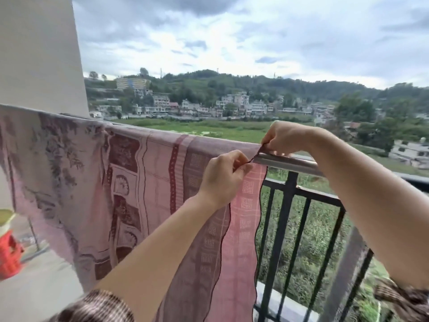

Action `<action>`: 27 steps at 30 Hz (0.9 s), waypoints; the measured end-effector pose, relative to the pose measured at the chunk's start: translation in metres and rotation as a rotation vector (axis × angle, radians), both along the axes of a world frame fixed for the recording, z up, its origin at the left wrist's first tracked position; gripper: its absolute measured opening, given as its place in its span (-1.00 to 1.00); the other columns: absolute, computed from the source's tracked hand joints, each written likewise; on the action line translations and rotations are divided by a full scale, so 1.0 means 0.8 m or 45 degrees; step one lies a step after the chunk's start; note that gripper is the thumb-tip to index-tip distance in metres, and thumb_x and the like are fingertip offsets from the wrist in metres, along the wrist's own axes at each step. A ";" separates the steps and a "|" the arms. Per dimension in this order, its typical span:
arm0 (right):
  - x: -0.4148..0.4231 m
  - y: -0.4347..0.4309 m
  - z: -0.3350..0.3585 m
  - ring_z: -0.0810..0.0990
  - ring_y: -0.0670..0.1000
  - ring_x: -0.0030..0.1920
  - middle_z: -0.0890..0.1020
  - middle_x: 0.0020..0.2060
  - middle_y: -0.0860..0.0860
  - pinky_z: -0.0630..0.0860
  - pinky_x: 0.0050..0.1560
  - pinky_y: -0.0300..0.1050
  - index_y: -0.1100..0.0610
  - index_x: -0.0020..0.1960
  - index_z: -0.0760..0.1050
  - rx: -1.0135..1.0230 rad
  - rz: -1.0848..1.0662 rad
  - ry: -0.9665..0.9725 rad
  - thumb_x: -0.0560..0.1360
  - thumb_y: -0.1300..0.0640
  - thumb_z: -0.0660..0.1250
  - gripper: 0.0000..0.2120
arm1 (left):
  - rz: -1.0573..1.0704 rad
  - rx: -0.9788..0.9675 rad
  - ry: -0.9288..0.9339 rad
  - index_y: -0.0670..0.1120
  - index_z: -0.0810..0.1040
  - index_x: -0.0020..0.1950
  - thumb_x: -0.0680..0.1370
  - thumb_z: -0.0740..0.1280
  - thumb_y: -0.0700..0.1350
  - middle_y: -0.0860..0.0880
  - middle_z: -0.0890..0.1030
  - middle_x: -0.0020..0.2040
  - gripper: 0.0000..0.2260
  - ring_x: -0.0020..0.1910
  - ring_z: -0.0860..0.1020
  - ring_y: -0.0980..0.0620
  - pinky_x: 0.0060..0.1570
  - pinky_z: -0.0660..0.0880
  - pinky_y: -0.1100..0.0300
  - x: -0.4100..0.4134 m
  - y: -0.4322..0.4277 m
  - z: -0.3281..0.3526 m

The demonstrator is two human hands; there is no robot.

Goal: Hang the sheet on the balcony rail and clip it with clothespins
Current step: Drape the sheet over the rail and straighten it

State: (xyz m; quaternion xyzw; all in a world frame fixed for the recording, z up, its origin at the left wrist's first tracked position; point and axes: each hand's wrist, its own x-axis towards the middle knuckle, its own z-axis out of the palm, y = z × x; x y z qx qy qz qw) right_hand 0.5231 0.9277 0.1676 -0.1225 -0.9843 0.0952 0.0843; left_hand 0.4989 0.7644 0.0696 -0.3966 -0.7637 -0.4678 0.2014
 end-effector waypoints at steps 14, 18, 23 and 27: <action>0.194 0.126 -0.023 0.62 -0.16 -0.37 0.68 -0.35 -0.09 0.53 -0.30 -0.24 0.07 -0.01 0.67 -0.451 -0.149 0.316 0.48 0.15 0.41 -0.89 | -0.281 0.111 -0.080 -0.11 0.64 -0.18 0.45 0.45 -0.09 0.06 0.63 -0.32 -0.90 -0.33 0.57 0.15 -0.23 0.56 0.20 0.138 0.136 -0.009; 0.206 0.128 -0.041 0.54 -0.23 -0.49 0.65 -0.39 -0.04 0.45 -0.37 -0.24 0.06 -0.13 0.68 -0.579 -0.081 0.503 0.46 0.16 0.43 -0.95 | -0.258 0.202 -0.130 -0.12 0.63 -0.23 0.44 0.45 -0.12 0.05 0.62 -0.35 -0.91 -0.39 0.55 0.18 -0.31 0.51 0.30 0.151 0.139 -0.008; 0.213 0.137 -0.058 0.55 -0.17 -0.41 0.65 -0.45 -0.13 0.44 -0.44 -0.38 0.10 -0.08 0.68 -0.736 -0.088 0.800 0.48 0.24 0.39 -0.89 | -0.354 0.221 -0.110 -0.12 0.63 -0.25 0.44 0.45 -0.15 0.06 0.61 -0.40 -0.91 -0.46 0.49 0.23 -0.39 0.44 0.38 0.174 0.141 0.013; 0.225 0.145 -0.083 0.54 -0.08 -0.30 0.65 -0.32 0.02 0.47 -0.31 -0.27 0.05 -0.17 0.65 -0.829 -0.124 0.802 0.47 0.25 0.38 -0.86 | -0.321 0.102 -0.063 -0.11 0.62 -0.27 0.43 0.44 -0.15 0.04 0.62 -0.37 -0.91 -0.41 0.52 0.18 -0.32 0.52 0.27 0.188 0.154 -0.003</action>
